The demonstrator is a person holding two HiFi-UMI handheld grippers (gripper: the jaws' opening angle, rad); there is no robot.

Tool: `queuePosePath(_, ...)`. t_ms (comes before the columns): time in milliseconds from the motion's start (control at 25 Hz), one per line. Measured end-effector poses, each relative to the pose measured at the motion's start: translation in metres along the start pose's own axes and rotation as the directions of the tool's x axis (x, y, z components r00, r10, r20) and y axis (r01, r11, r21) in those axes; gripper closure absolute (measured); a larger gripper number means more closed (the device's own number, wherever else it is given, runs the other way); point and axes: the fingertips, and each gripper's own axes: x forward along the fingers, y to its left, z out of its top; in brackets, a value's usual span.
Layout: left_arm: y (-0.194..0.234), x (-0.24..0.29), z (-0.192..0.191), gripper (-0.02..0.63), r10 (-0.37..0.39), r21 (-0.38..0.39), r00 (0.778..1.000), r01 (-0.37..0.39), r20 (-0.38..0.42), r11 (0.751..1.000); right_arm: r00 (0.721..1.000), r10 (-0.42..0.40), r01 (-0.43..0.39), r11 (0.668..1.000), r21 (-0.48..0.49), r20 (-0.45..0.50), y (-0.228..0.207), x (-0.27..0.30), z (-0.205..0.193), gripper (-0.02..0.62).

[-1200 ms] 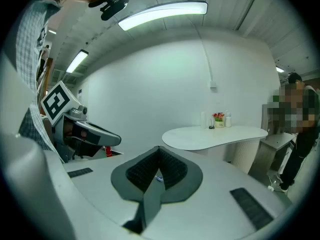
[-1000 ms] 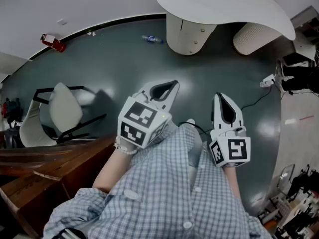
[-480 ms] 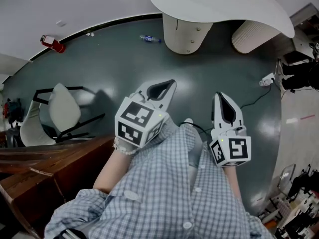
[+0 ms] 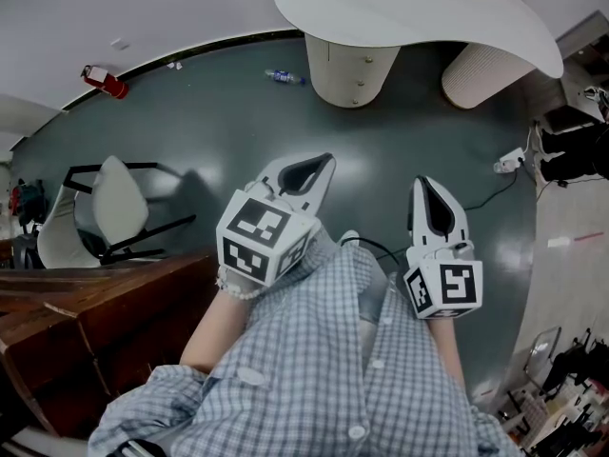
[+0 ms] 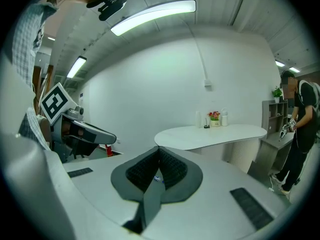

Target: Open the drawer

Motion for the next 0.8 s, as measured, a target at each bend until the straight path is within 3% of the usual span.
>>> queuePosePath(400,-0.012,0.017,0.006,0.609,0.098,-0.050,0.995,-0.097,0.020,0.994,0.997,0.075,-0.076,0.993,-0.093,-0.024,-0.035,-0.006,-0.014,0.586)
queuePosePath(560,-0.012,0.019,0.005,0.609,0.111,-0.040,0.994,-0.111,0.012,0.993,0.996,0.086,-0.090,0.984,-0.151,-0.031,-0.033,-0.006,-0.017,0.588)
queuePosePath(800,-0.006,0.035,0.010,0.609,0.098,-0.029,0.995,-0.098,0.003,0.995,0.996,0.085,-0.090,0.985,-0.150,-0.039,-0.038,0.005,-0.018,0.587)
